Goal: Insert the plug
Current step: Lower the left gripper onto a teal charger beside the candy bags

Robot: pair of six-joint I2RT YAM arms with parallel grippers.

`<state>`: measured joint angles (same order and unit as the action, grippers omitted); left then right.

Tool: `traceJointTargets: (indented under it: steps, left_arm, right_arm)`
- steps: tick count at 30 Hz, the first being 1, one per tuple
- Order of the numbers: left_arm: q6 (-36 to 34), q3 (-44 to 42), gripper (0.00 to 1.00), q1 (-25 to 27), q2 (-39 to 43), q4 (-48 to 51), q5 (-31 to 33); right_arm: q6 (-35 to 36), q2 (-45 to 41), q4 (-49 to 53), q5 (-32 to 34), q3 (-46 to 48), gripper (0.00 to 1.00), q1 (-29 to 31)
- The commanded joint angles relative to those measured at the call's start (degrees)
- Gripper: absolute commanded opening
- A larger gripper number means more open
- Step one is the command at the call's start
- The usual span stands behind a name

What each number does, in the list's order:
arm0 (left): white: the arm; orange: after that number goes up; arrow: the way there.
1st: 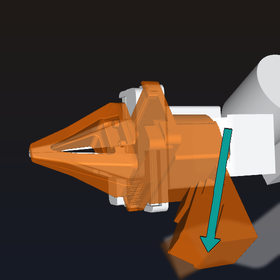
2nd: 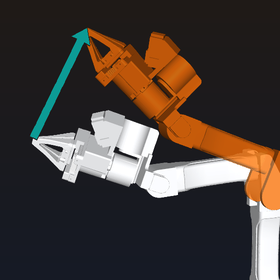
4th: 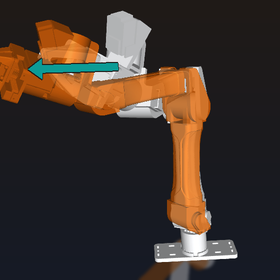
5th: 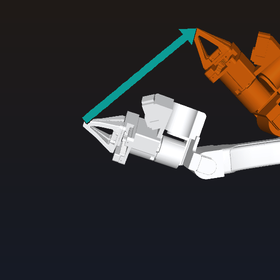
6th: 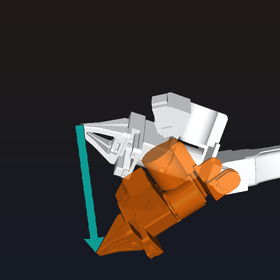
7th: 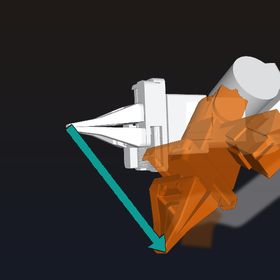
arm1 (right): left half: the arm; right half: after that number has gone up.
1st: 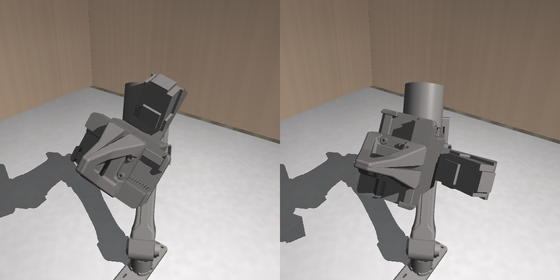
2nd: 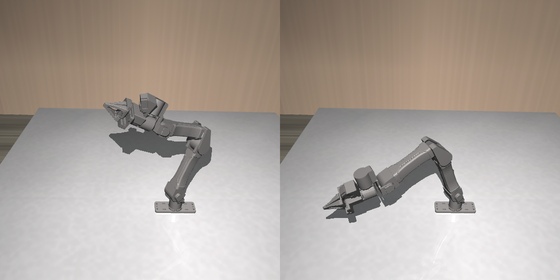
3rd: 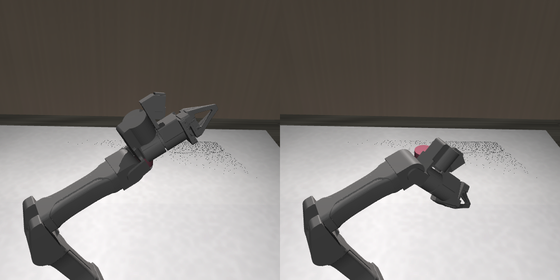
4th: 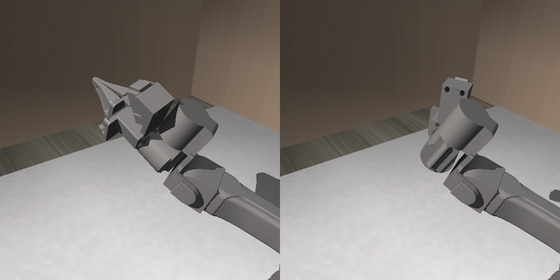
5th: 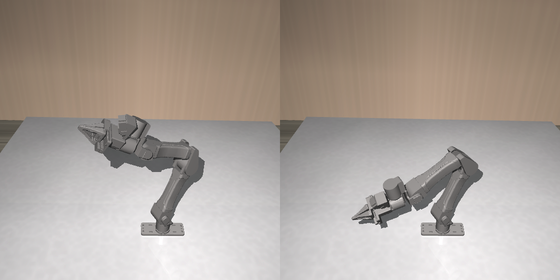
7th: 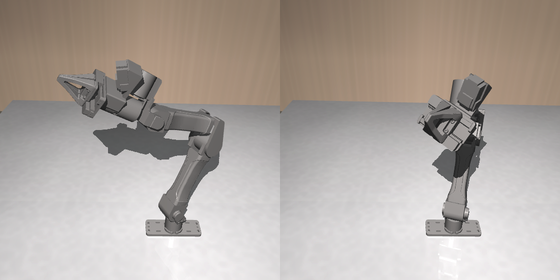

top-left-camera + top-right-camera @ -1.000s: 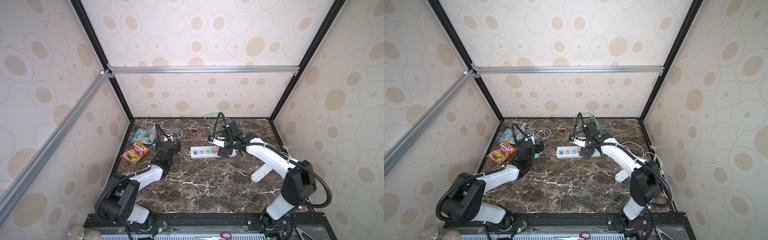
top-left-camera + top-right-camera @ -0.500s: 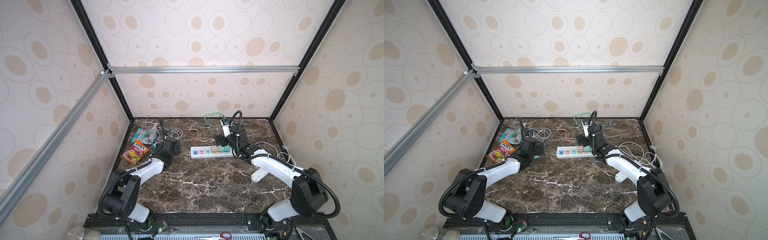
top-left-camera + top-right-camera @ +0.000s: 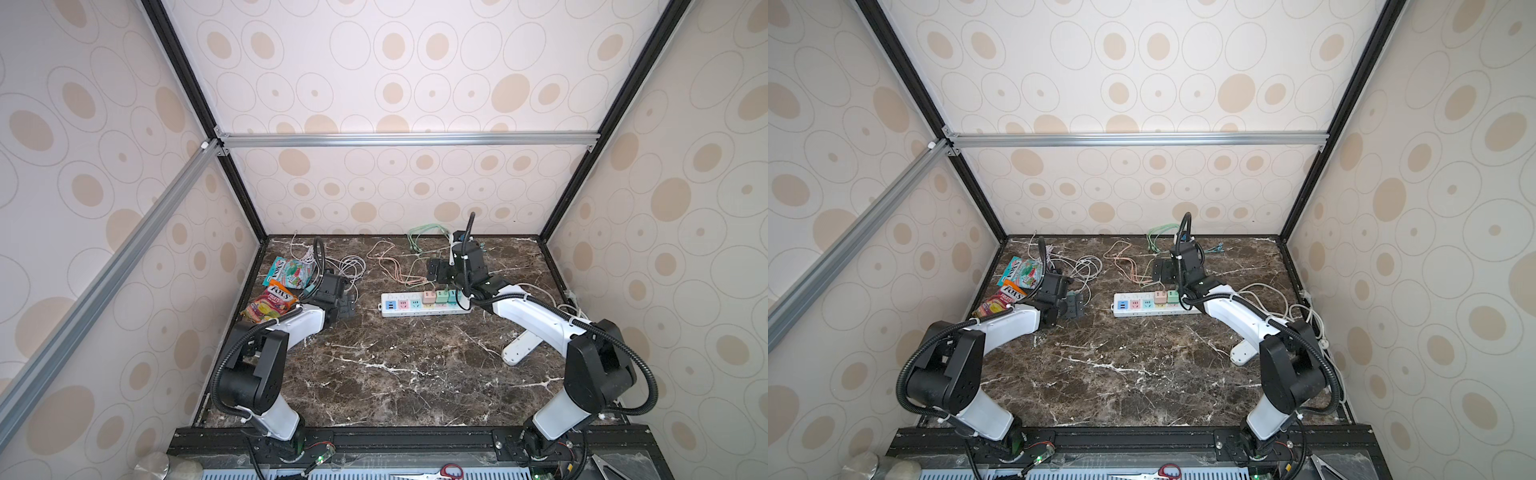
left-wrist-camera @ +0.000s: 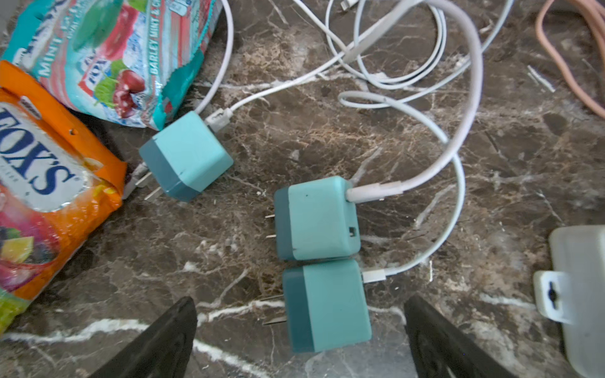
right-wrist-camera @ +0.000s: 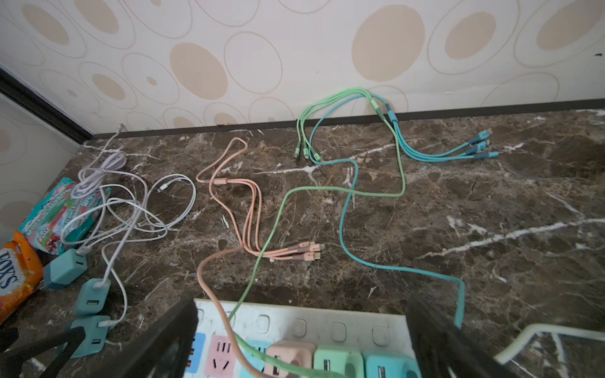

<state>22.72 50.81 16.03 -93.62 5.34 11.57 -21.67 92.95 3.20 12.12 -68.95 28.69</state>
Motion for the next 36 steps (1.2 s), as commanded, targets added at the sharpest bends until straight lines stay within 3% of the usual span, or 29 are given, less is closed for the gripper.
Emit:
traceJointTargets:
  steps: [1, 5, 8, 17, 22, 31, 36]
  left_arm:
    - [1.24, 4.09, 0.96, -0.48, -2.19, 2.65, -2.03]
    - [-4.67, 8.52, 0.95, -0.48, -6.3, 7.13, -3.07]
    - [-8.5, 10.23, 0.95, -0.48, -8.5, 9.14, -9.96]
    - [-6.85, 9.69, 0.93, -0.09, -8.31, 9.63, -14.03]
    - [-5.54, 6.77, 0.93, 2.82, -5.72, 9.67, -14.89]
    - [-5.31, 5.37, 0.94, 9.54, -3.82, 11.81, -15.25]
    - [-5.06, 5.05, 0.96, 9.83, -4.11, 13.82, -5.97]
  right_arm:
    - [-1.33, -0.58, 4.73, 1.8, -0.74, 1.0, -0.12]
    - [0.05, -2.44, 4.28, 4.35, 1.36, 1.0, -0.12]
    - [1.05, -3.29, 4.0, 5.66, 2.51, 1.0, -0.12]
    - [1.87, -2.73, 4.43, 6.51, 2.11, 1.0, -0.13]
    - [1.99, -1.35, 5.47, 6.64, 0.92, 1.0, -0.12]
    - [1.65, 0.96, 6.46, 5.88, -1.49, 1.0, -0.12]
    - [1.2, 1.52, 6.76, 5.19, -1.63, 1.0, -0.12]
